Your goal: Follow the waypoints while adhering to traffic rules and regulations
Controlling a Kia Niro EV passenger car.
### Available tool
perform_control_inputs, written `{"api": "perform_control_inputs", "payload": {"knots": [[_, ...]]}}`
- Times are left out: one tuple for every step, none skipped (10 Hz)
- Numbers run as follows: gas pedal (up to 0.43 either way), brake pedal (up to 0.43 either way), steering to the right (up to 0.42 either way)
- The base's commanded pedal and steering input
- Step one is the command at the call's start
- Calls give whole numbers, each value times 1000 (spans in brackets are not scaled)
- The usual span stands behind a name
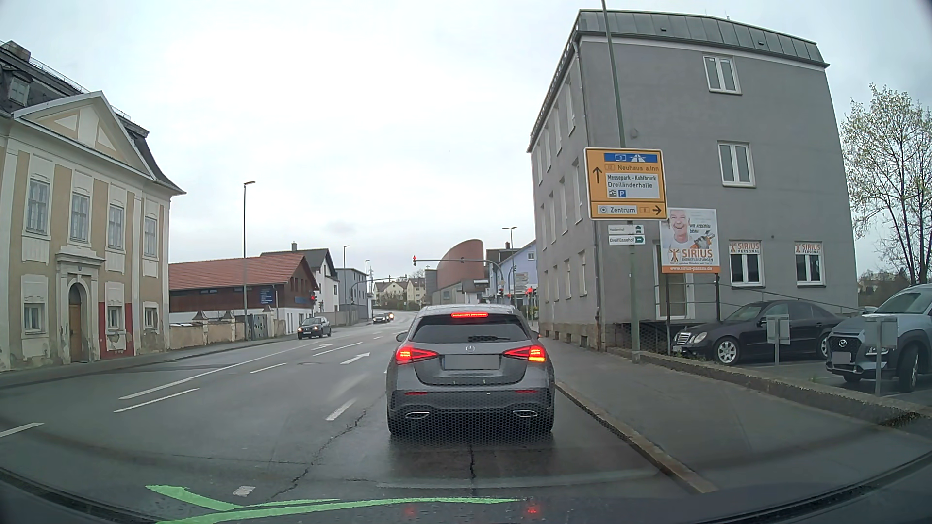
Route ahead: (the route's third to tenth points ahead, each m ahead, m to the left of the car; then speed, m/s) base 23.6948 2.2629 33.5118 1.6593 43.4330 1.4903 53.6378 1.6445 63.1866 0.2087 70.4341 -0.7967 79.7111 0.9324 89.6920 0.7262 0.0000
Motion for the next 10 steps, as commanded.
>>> {"api": "perform_control_inputs", "payload": {"knots": [[0,280,-7],[0,280,-7],[0,280,-7],[0,280,-7],[0,274,-7],[0,274,-7],[0,268,-7],[0,268,-7],[0,268,-7],[0,268,-7]]}}
